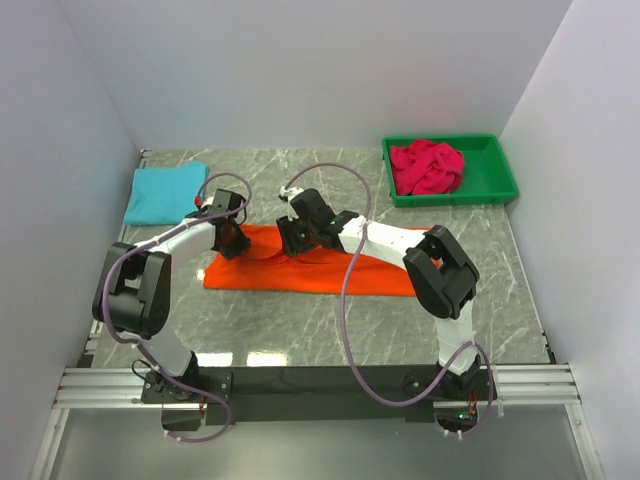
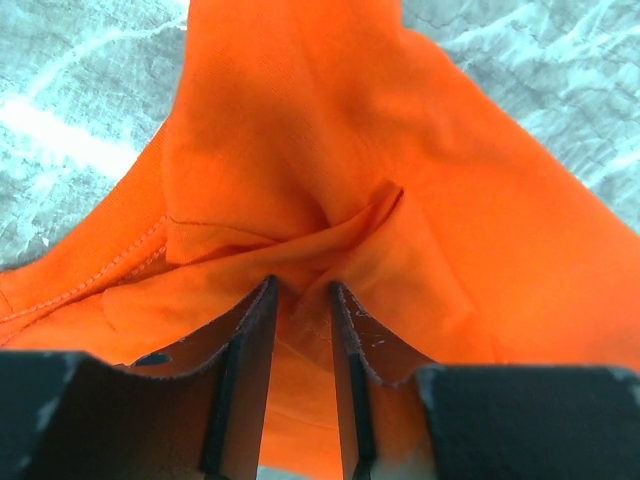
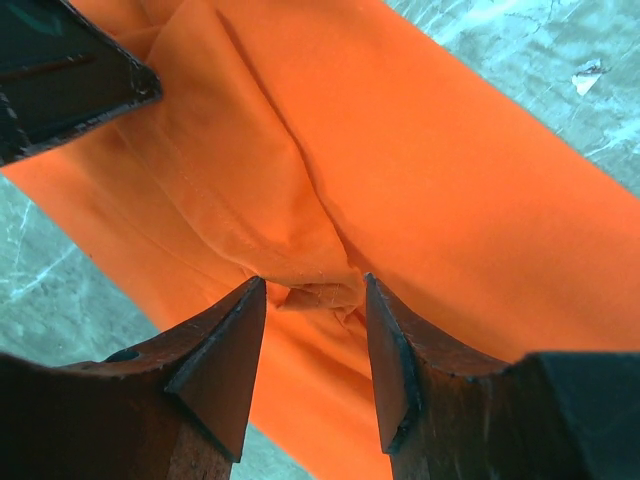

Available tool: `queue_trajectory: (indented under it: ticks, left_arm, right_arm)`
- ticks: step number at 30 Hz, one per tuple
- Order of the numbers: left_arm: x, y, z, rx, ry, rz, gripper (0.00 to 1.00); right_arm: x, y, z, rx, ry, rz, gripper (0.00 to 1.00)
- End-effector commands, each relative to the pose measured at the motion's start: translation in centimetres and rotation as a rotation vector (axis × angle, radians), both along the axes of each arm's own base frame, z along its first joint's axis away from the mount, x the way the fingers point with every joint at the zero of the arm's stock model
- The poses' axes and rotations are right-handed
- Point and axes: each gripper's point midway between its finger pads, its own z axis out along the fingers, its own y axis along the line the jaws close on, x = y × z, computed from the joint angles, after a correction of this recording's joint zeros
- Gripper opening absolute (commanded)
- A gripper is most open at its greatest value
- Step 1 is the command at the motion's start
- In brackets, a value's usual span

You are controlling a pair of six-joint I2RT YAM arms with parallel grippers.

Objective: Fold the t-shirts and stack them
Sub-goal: Fold the tshirt

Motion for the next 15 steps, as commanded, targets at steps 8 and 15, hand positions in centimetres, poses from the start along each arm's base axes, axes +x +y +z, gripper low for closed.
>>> queue_trajectory:
  ticks: [8, 15]
  left_arm:
    - [0.5, 0.1, -0.8, 0.025, -0.004, 0.003, 0.32]
    - [0.4, 0.2, -0.9, 0.027, 0.000, 0.005, 0.31]
  right_arm:
    - [1.7, 1.5, 1.5, 0.012, -0.085, -0.039, 0.52]
    - [1.7, 2.2, 0.7, -0.039, -0.118, -0.060, 0.52]
